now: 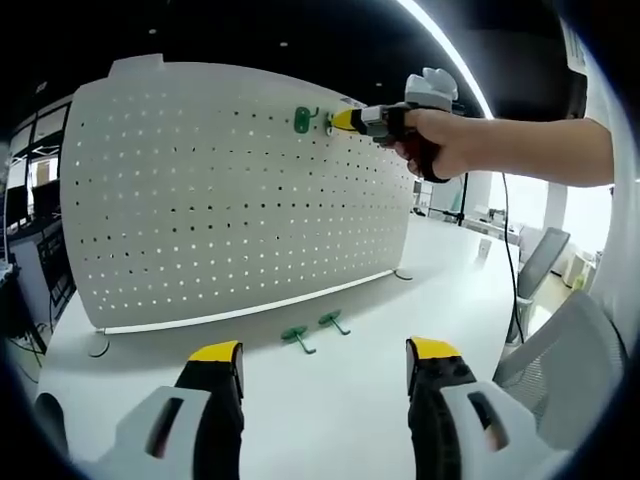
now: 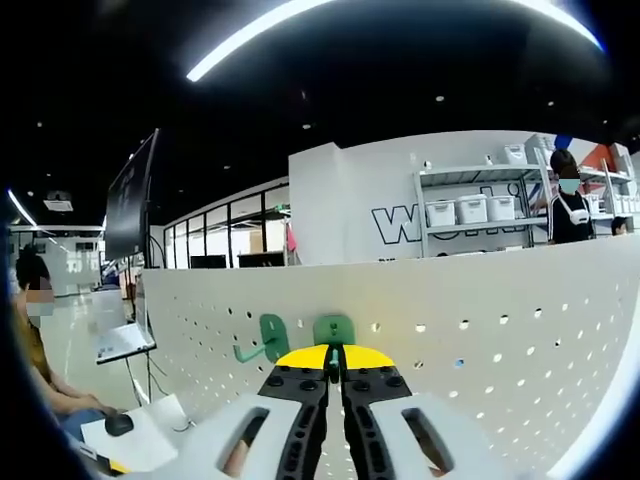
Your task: Insert the hook assembly into the mounting plate slot until the hook locks in place.
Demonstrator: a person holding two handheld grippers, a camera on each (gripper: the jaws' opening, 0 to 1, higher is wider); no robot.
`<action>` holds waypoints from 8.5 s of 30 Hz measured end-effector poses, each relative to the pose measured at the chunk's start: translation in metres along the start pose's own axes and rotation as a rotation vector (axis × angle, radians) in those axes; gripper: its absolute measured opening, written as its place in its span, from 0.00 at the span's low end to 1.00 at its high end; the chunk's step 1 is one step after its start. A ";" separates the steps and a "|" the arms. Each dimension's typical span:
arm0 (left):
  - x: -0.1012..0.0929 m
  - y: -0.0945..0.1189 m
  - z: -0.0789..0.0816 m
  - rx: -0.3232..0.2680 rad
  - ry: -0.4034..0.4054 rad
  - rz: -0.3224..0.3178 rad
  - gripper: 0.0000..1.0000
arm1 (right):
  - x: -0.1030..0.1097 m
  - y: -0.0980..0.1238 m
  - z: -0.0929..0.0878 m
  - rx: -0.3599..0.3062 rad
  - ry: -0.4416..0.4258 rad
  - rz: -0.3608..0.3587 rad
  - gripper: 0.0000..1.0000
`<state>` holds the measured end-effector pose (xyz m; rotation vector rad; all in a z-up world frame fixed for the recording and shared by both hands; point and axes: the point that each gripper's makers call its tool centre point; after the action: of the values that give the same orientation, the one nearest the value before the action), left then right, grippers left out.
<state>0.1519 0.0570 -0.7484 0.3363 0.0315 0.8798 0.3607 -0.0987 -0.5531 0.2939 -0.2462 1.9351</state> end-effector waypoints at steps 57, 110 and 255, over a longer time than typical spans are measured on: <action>0.002 0.003 -0.001 -0.009 0.013 0.002 0.65 | 0.002 -0.003 -0.005 -0.101 -0.016 -0.152 0.08; 0.010 0.004 0.002 -0.014 -0.001 0.028 0.66 | 0.018 0.028 -0.036 0.017 0.086 0.160 0.51; 0.015 0.009 0.001 0.009 -0.007 0.012 0.67 | -0.042 0.209 -0.175 0.322 0.013 0.160 0.60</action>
<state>0.1552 0.0737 -0.7426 0.3483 0.0273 0.8904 0.1659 -0.1588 -0.7388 0.4860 0.0552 2.1333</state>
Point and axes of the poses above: the point that each gripper's makers call its tool centre point, and the gripper's own axes: y roughly backward along the fingers, x roughly to its left, z roughly out of its top, and after that the axes turned 14 degrees about -y, right-handed
